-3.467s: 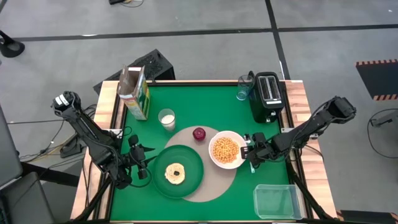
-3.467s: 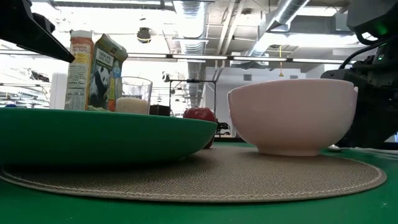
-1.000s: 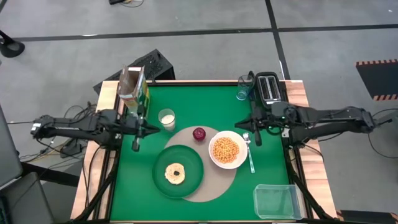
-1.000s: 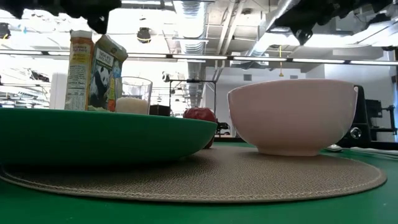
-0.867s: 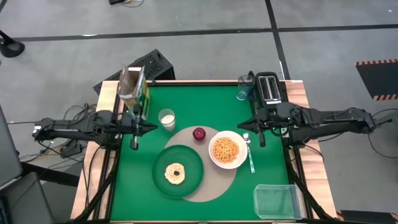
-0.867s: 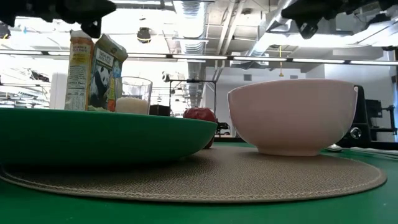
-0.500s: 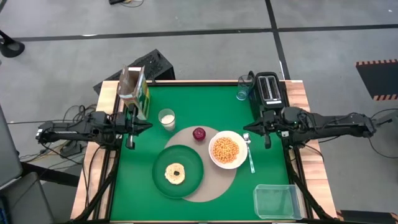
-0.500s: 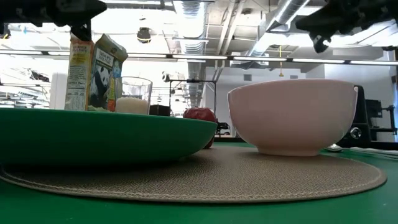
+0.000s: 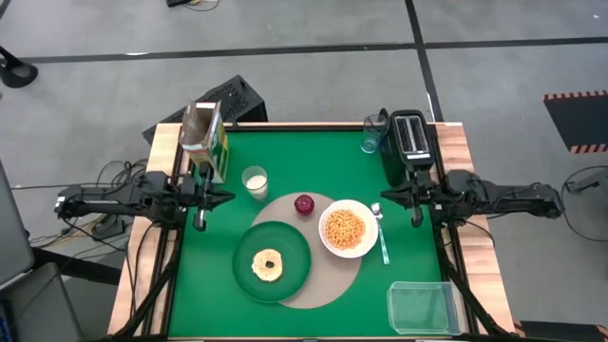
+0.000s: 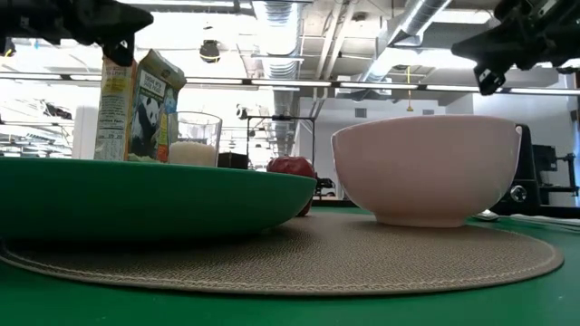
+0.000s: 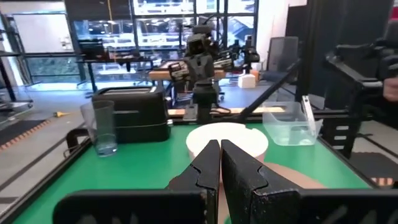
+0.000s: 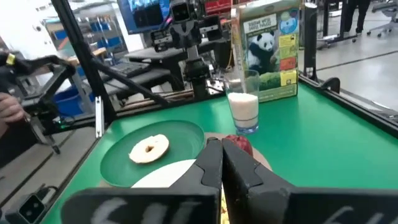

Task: Arrange a breakfast setting
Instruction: Return to Home Position

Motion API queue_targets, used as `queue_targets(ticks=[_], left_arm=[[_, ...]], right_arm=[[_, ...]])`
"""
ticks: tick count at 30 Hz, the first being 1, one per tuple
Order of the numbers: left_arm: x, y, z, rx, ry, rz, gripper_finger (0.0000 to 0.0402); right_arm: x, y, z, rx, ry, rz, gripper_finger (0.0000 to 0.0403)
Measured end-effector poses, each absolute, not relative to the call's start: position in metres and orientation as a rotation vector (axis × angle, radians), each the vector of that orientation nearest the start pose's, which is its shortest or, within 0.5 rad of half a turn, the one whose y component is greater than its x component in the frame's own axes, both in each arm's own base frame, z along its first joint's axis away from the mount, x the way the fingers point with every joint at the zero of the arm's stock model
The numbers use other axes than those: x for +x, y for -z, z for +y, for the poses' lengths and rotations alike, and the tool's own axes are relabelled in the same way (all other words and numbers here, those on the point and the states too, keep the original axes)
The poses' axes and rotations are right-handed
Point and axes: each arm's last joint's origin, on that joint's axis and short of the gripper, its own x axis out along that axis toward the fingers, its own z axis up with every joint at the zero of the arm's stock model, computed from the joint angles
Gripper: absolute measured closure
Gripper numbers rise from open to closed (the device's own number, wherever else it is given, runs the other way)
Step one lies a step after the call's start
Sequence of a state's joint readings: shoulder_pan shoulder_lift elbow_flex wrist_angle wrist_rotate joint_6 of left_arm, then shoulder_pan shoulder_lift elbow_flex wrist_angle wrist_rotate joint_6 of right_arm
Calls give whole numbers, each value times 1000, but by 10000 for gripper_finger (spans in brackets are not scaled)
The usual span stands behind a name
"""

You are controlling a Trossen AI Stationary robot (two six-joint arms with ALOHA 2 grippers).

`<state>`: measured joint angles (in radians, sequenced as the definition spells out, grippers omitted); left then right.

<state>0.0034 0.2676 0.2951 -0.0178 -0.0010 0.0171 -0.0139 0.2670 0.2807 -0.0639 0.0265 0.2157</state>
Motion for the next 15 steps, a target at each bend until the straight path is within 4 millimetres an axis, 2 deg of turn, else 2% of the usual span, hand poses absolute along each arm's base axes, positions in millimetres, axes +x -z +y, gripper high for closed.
queue_targets(ticks=[7,15], left_arm=[[106,-238,1,11,-38,-16,400],[111,-216,2,-25,-46,-37,400]], right_arm=[[98,-213,-2,233,43,11,381],[92,-204,-2,247,34,-55,381]])
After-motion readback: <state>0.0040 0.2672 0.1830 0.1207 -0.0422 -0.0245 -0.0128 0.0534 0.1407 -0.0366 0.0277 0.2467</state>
